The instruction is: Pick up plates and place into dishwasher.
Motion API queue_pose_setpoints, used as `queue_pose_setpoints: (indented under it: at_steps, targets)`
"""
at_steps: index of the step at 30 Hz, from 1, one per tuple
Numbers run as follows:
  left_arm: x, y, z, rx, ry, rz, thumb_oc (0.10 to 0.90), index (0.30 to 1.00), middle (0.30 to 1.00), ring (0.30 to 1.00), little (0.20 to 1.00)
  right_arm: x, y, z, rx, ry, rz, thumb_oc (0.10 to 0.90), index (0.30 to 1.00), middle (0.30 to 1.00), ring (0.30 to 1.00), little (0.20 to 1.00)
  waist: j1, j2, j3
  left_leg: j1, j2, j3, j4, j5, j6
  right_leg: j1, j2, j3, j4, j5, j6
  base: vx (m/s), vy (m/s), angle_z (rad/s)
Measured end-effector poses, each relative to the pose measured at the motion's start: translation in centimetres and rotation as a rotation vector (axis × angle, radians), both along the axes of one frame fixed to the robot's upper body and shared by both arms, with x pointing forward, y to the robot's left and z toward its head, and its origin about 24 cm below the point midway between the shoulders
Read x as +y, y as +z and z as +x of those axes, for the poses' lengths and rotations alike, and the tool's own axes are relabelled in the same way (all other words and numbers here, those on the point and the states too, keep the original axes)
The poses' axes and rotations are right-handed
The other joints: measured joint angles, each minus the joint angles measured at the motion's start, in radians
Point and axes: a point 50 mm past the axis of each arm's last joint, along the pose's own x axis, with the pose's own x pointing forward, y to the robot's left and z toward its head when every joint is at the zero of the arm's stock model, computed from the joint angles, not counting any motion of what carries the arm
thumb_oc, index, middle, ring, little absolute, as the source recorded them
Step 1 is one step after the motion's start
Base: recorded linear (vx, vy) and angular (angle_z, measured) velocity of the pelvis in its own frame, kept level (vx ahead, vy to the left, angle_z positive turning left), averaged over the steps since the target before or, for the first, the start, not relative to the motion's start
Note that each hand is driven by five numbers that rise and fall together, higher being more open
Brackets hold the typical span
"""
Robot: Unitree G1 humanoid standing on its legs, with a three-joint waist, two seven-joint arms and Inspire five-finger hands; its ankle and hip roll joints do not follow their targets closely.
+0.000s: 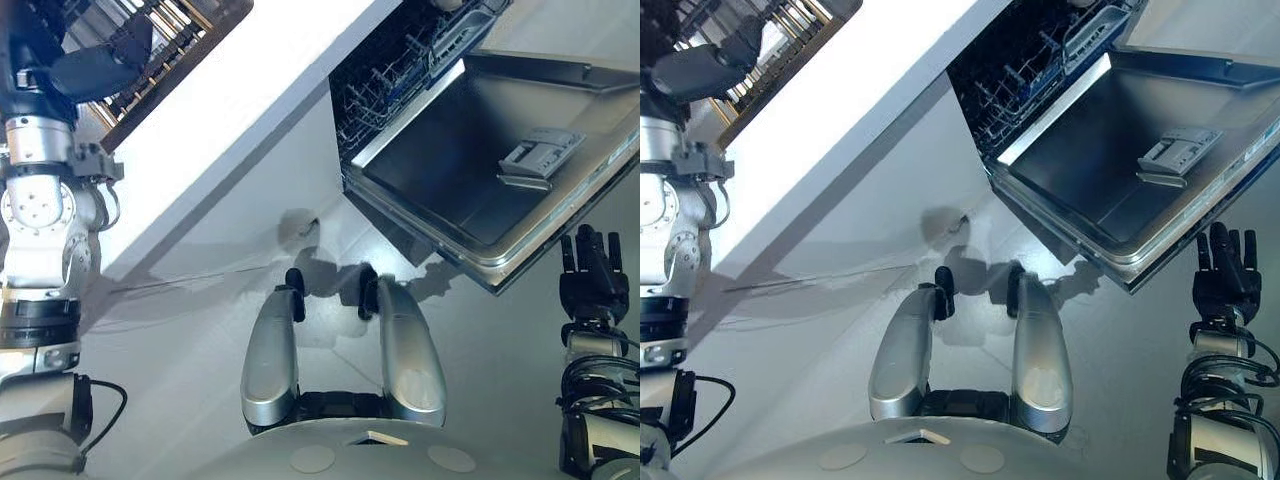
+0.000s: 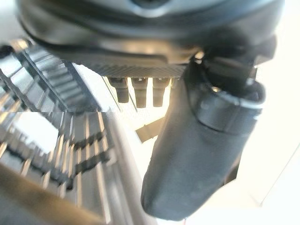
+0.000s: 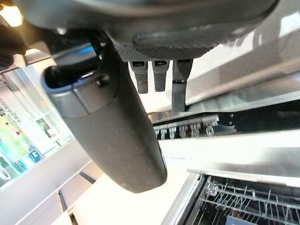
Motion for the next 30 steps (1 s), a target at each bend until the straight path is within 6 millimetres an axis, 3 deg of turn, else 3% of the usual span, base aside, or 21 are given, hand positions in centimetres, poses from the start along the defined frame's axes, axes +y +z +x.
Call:
queue_pose_setpoints:
  at_steps: [6,15,21,26,30]
  targets:
    - [-0.4,-0.4,0.0,0.008,0.004,0.011,0.800,0.900,0.900,0.900,0.900,1.1,1.0,1.9,0.134,-0.152,-0.045,0.800,0.900,0.900,0.900,0.900,0.004,0.002,0.001,-0.012,-0.046,0.003,-0.014,0.023,0.029,0.003,-0.005,-0.020,-0.002,0.002,-0.023,0.10,0.147,0.10]
    - [0.1,-2.6,-0.6,0.074,0.032,-0.014,0.800,0.900,0.900,0.900,0.900,0.8,0.5,0.7,0.240,-0.107,-0.139,0.800,0.900,0.900,0.900,0.900,0.006,0.003,0.001,0.038,-0.060,0.001,-0.018,0.059,0.020,0.073,-0.020,-0.029,-0.021,0.002,-0.020,0.08,0.093,0.04]
    - [0.0,-2.8,-0.6,0.083,0.016,-0.008,0.800,0.900,0.900,0.900,0.900,0.6,0.6,0.2,0.291,-0.101,-0.213,0.800,0.900,0.900,0.900,0.900,0.004,0.003,0.001,0.061,-0.069,0.001,-0.041,0.062,0.023,0.082,-0.033,-0.040,-0.016,0.002,-0.019,0.08,0.065,0.06]
    - [-0.1,-2.7,-0.6,0.081,0.015,-0.008,0.800,0.900,0.900,0.900,0.900,1.4,1.4,1.0,0.416,-0.266,-0.264,0.800,0.900,0.900,0.900,0.900,0.020,0.005,0.002,0.089,-0.075,0.004,-0.083,0.056,0.034,0.089,-0.037,-0.041,-0.018,0.003,-0.015,0.05,0.066,0.04]
    - [0.3,-3.8,-1.0,0.116,0.033,-0.013,0.800,0.900,0.900,0.900,0.900,3.4,2.3,1.7,0.495,-0.481,-0.349,0.800,0.900,0.900,0.900,0.900,0.032,0.013,0.005,0.110,-0.081,0.003,-0.118,0.058,0.063,0.093,-0.037,-0.035,-0.023,0.006,-0.009,0.04,0.092,0.00]
